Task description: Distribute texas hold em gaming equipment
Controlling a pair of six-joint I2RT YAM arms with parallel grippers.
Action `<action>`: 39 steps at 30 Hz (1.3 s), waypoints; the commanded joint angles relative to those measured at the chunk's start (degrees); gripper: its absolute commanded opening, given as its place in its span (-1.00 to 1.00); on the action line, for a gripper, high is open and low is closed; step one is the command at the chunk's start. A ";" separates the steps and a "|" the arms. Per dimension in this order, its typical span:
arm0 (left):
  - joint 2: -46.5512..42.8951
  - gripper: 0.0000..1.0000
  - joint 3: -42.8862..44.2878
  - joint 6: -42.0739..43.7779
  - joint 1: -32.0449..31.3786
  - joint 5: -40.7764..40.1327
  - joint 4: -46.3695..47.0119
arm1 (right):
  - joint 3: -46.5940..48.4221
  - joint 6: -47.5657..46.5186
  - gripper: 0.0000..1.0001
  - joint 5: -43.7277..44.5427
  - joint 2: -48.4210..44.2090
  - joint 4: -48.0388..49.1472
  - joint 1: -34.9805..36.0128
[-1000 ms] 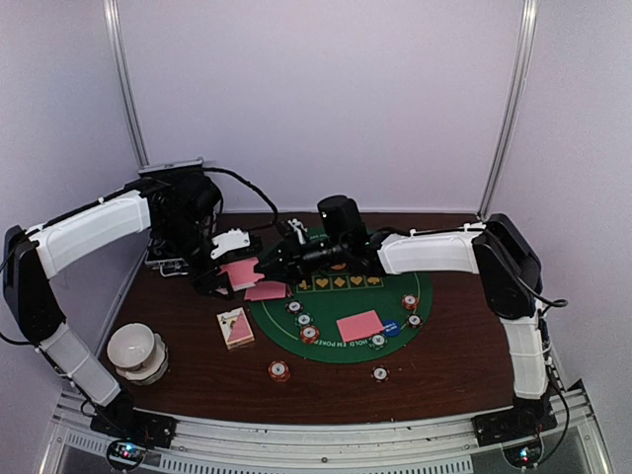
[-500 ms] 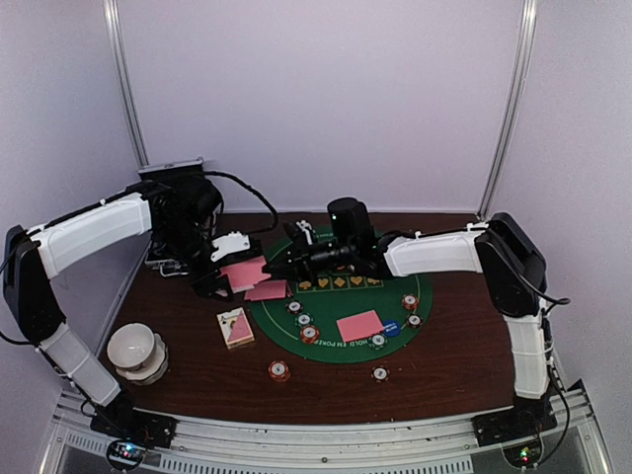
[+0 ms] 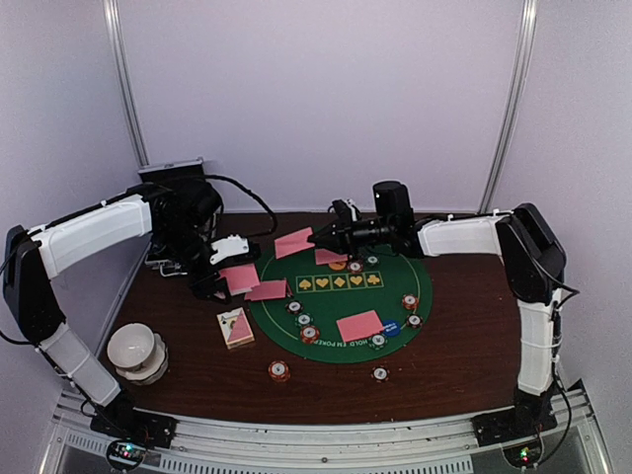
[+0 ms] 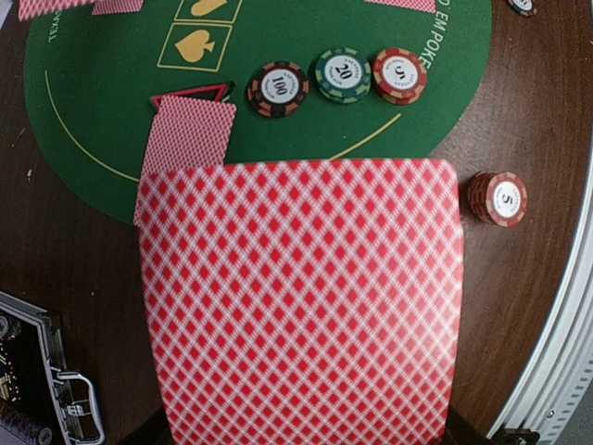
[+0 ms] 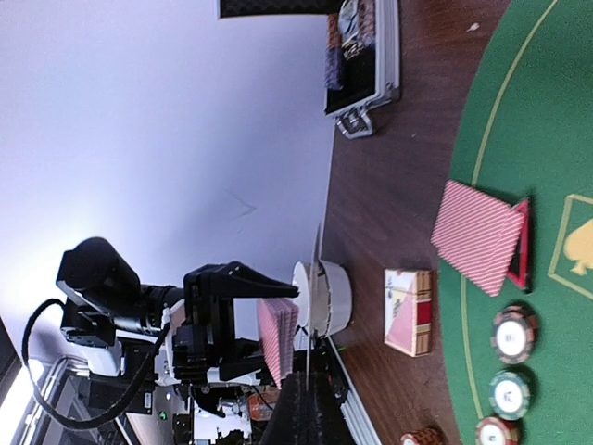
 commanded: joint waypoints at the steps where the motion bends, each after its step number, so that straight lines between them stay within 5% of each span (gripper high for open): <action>1: -1.95 -1.00 -0.71 0.98 0.57 0.13 1.17 | 2.95 -7.44 -1.00 -0.17 -1.09 -10.15 -5.20; 10: -2.50 -1.00 -0.91 0.99 0.62 0.91 0.59 | 21.92 -25.00 -1.00 8.37 9.96 -37.63 -9.76; 27: -3.75 -1.00 -1.29 1.58 0.62 1.65 0.28 | 42.03 -31.96 -1.00 19.91 25.00 -51.19 -10.11; 32: -3.74 -1.00 -1.44 1.72 0.62 1.81 0.30 | 43.59 -34.88 -0.64 23.71 24.87 -55.16 -10.20; 36: -3.68 -1.00 -1.64 1.68 0.62 2.14 0.24 | 42.27 -37.94 -0.05 27.96 21.03 -57.44 -10.16; 39: -3.59 -1.00 -1.58 1.65 0.62 2.12 0.24 | 39.57 -38.99 0.11 29.08 16.18 -56.66 -10.10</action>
